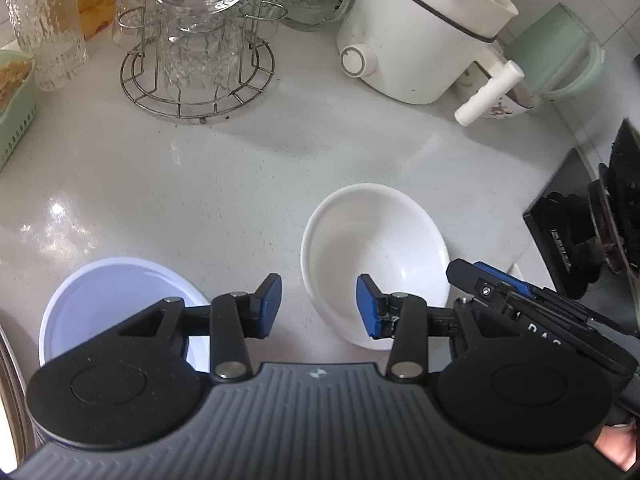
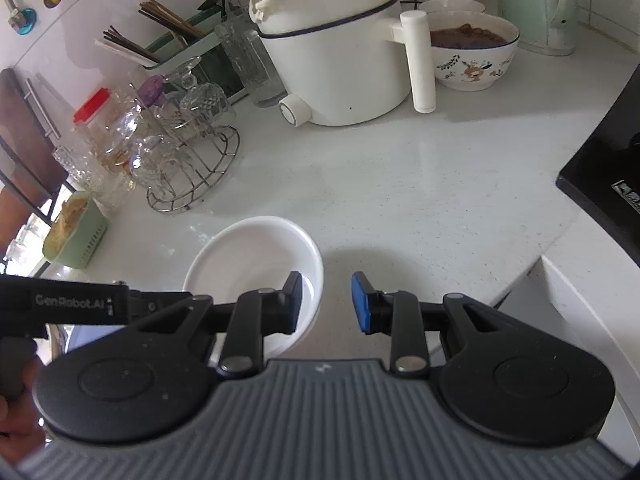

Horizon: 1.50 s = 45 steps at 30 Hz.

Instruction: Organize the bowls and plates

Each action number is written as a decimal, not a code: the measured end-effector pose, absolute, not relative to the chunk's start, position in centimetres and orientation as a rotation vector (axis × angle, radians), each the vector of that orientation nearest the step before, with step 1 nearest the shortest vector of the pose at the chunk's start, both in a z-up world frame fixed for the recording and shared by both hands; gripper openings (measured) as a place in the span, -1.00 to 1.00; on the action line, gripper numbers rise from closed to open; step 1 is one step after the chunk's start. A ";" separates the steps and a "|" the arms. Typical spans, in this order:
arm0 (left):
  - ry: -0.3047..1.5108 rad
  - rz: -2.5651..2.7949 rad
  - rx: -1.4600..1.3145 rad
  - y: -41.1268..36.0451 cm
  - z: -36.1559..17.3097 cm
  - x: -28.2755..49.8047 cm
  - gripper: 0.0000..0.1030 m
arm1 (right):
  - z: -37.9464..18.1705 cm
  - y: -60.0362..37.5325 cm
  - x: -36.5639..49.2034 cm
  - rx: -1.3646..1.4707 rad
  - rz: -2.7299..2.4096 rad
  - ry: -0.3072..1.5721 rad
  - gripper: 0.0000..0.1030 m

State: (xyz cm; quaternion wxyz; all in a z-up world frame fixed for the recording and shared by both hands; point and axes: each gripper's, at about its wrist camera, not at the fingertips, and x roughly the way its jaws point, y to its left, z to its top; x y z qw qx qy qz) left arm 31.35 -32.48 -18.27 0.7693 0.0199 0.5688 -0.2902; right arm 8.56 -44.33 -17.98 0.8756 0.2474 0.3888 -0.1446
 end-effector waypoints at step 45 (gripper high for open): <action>1.167 -0.601 0.020 -33.9 -14.6 30.1 -0.51 | -17.1 -45.5 8.4 0.648 -0.182 0.799 -0.75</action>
